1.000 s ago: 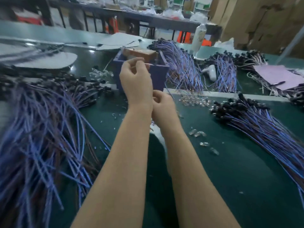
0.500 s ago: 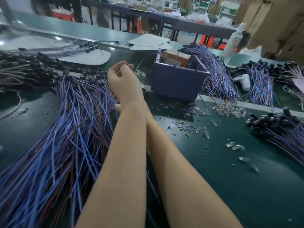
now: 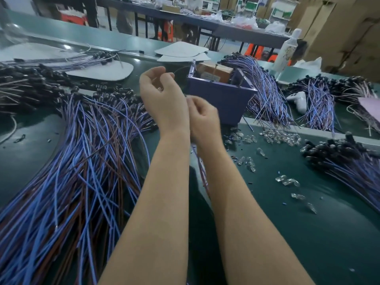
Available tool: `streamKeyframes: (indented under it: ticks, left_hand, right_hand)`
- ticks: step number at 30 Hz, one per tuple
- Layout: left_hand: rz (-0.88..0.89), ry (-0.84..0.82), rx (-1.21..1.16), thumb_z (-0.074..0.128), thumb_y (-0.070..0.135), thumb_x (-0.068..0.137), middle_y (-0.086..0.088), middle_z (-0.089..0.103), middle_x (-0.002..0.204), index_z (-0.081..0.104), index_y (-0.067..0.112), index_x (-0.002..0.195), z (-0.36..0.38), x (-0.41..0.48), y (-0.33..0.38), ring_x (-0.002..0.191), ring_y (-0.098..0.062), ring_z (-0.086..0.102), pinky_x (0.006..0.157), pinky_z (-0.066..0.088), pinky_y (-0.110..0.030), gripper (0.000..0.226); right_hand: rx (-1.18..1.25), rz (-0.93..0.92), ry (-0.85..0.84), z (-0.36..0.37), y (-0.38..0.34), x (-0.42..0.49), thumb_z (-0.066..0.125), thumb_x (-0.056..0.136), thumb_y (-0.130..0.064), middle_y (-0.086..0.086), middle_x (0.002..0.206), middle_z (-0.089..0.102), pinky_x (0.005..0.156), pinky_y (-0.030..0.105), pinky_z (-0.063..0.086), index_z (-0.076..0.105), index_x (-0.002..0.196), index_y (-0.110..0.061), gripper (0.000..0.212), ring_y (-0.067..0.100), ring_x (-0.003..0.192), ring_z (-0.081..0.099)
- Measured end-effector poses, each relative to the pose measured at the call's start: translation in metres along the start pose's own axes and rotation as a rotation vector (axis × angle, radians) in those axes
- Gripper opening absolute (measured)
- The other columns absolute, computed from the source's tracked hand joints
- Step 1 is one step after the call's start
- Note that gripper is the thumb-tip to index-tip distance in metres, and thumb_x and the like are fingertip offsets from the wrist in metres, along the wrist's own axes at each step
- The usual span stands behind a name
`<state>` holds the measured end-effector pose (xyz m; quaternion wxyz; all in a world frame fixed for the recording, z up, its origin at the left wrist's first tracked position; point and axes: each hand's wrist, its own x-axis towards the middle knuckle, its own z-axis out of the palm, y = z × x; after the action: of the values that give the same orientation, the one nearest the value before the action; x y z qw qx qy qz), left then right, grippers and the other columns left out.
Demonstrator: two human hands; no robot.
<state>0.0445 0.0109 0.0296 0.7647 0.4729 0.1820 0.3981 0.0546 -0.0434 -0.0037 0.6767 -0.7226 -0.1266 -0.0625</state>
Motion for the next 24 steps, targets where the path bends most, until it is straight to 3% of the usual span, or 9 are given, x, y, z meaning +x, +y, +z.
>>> streamKeyframes:
  ticks: [3, 6, 8, 12, 16, 18, 21, 24]
  left_hand:
    - [-0.073, -0.140, 0.181, 0.045, 0.019, 0.096, 0.000, 0.056, 0.070, 0.052, 0.016, 0.077, 0.007, -0.004, -0.009, 0.061, -0.012, 0.049, 0.061, 0.040, -0.027, 0.020]
    - [-0.313, -0.501, 0.402, 0.034, 0.051, 0.098, 0.004, 0.054, 0.051, 0.057, 0.013, 0.065, 0.017, -0.020, -0.021, 0.040, -0.007, 0.043, 0.044, 0.032, -0.017, 0.055]
    - [-0.406, -0.626, 0.455, 0.027, 0.060, 0.096, 0.004, 0.057, 0.047, 0.059, 0.011, 0.064, 0.026, -0.031, -0.027, 0.035, -0.006, 0.044, 0.039, 0.032, -0.014, 0.066]
    - [-0.430, -0.694, 0.459, 0.035, 0.051, 0.098, 0.001, 0.063, 0.066, 0.062, 0.014, 0.072, 0.040, -0.045, -0.035, 0.057, -0.013, 0.055, 0.061, 0.046, -0.024, 0.052]
    - [0.048, -0.475, 0.660, 0.047, 0.036, 0.096, 0.001, 0.062, 0.073, 0.063, 0.014, 0.076, 0.035, -0.045, -0.050, 0.075, -0.020, 0.057, 0.071, 0.041, -0.028, 0.033]
    - [0.124, -0.402, 0.796, 0.045, 0.042, 0.096, -0.001, 0.061, 0.081, 0.060, 0.014, 0.082, 0.029, -0.040, -0.054, 0.081, -0.022, 0.056, 0.070, 0.037, -0.027, 0.034]
    - [-0.023, -0.513, 1.027, 0.029, 0.058, 0.096, -0.009, 0.066, 0.100, 0.063, 0.006, 0.099, 0.026, -0.033, -0.062, 0.094, -0.028, 0.058, 0.079, 0.042, -0.031, 0.062]
    - [-0.183, -0.576, 1.065, 0.016, 0.065, 0.093, -0.014, 0.067, 0.108, 0.061, 0.003, 0.114, 0.026, -0.030, -0.066, 0.103, -0.031, 0.062, 0.095, 0.047, -0.040, 0.079]
  right_hand:
    - [0.184, -0.010, 0.068, -0.042, -0.015, -0.005, 0.046, 0.099, -0.016, -0.002, 0.060, 0.060, 0.047, 0.012, 0.041, 0.063, 0.102, -0.010, 0.018, 0.002, 0.047, 0.049]
    - [0.182, -0.027, 0.047, -0.083, -0.022, -0.014, 0.047, 0.099, -0.018, -0.002, 0.060, 0.059, 0.048, 0.017, 0.033, 0.065, 0.101, -0.014, 0.019, 0.009, 0.049, 0.043]
    - [0.139, -0.003, -0.009, -0.100, -0.022, -0.018, 0.047, 0.099, -0.018, 0.000, 0.062, 0.058, 0.047, 0.016, 0.032, 0.065, 0.102, -0.012, 0.019, 0.009, 0.050, 0.044]
    - [-0.101, -0.004, -0.005, -0.119, -0.012, -0.023, 0.050, 0.097, -0.013, 0.000, 0.073, 0.062, 0.048, 0.012, 0.037, 0.066, 0.103, -0.010, 0.017, 0.000, 0.050, 0.047]
    - [-0.134, 0.022, 0.061, -0.122, 0.003, -0.027, 0.050, 0.097, -0.014, 0.008, 0.083, 0.066, 0.052, 0.014, 0.043, 0.067, 0.105, -0.009, 0.020, 0.004, 0.054, 0.052]
    - [-0.060, 0.045, 0.094, -0.122, 0.007, -0.029, 0.049, 0.098, -0.015, 0.008, 0.086, 0.067, 0.056, 0.015, 0.047, 0.067, 0.104, -0.011, 0.019, 0.006, 0.061, 0.056]
    - [-0.011, 0.035, 0.086, -0.120, 0.010, -0.028, 0.049, 0.098, -0.014, 0.002, 0.086, 0.069, 0.064, 0.016, 0.050, 0.067, 0.098, -0.017, 0.018, 0.008, 0.072, 0.060]
    - [-0.028, 0.028, 0.042, -0.117, 0.013, -0.028, 0.050, 0.097, -0.012, -0.002, 0.092, 0.071, 0.083, 0.023, 0.053, 0.068, 0.097, -0.018, 0.019, 0.010, 0.087, 0.064]
